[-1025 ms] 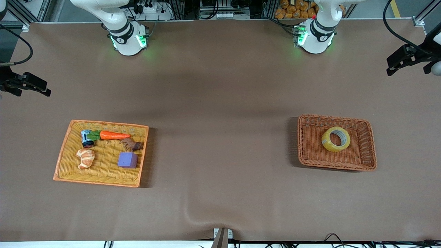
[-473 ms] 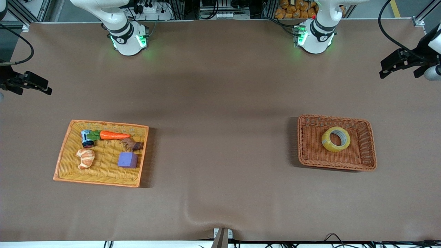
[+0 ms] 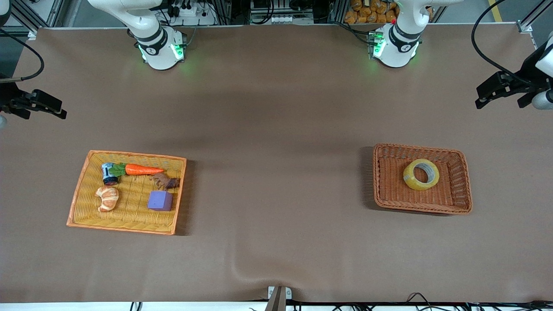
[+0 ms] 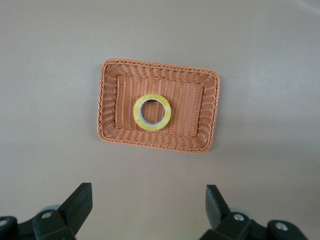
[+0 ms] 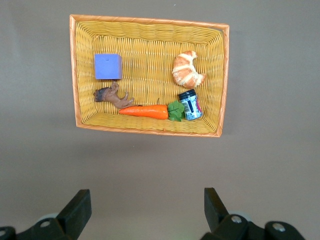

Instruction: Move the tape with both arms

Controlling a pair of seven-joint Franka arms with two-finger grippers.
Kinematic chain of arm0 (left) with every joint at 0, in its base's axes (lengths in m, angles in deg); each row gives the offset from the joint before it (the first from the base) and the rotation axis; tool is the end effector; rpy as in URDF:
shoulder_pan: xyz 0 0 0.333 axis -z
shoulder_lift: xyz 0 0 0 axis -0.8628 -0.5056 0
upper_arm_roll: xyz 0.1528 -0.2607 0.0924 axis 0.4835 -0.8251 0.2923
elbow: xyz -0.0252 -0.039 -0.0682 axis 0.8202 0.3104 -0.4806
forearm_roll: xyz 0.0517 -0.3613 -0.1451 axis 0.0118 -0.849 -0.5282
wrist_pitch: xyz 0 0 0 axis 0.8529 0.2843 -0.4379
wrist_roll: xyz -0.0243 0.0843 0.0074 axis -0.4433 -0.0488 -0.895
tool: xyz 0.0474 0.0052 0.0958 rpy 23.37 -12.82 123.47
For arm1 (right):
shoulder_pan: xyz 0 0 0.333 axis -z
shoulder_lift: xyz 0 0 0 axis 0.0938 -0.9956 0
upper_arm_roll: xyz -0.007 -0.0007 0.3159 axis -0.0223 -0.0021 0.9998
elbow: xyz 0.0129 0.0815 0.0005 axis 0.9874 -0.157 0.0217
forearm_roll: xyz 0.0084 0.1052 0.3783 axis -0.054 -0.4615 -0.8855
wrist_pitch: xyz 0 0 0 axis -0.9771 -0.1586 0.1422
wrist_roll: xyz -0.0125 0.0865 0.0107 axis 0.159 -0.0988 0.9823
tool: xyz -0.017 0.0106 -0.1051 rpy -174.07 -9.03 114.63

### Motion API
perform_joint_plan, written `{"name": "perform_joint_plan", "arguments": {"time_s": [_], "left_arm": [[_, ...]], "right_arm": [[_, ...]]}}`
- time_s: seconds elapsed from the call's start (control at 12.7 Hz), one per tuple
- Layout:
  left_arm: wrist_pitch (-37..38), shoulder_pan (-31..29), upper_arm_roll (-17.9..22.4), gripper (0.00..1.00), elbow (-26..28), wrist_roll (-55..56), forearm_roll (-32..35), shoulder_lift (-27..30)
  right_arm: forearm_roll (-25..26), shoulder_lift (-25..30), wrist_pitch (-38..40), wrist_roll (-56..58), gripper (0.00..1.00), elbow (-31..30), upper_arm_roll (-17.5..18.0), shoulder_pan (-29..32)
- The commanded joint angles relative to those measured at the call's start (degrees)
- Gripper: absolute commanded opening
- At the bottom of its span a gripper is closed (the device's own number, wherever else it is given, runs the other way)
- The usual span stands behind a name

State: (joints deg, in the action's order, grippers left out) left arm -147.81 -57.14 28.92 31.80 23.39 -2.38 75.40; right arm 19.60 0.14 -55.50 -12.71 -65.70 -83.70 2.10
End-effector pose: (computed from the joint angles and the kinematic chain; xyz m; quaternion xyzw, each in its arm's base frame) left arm 0.5379 -0.0334 0.6588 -0.9997 -0.0067 -0.0224 0.0080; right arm 0.5419 -0.0450 0.6065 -0.9995 0.0101 0.0268 0.0115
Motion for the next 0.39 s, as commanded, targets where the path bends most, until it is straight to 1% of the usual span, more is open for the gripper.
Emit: {"name": "perform_joint_plan", "arguments": {"time_s": [0.0, 0.32], "left_arm": [[-1.07, 0.15, 0.81, 1.0, 1.78, 0.21, -1.04, 1.91], [-1.07, 0.24, 0.81, 1.0, 0.73, 0.3, -0.69, 1.56]], "right_arm": [[-0.69, -0.45, 0.96, -0.69, 1.0, 0.96, -0.42, -0.23], [-0.69, -0.45, 0.96, -1.04, 1.0, 0.96, -0.42, -0.5]]}}
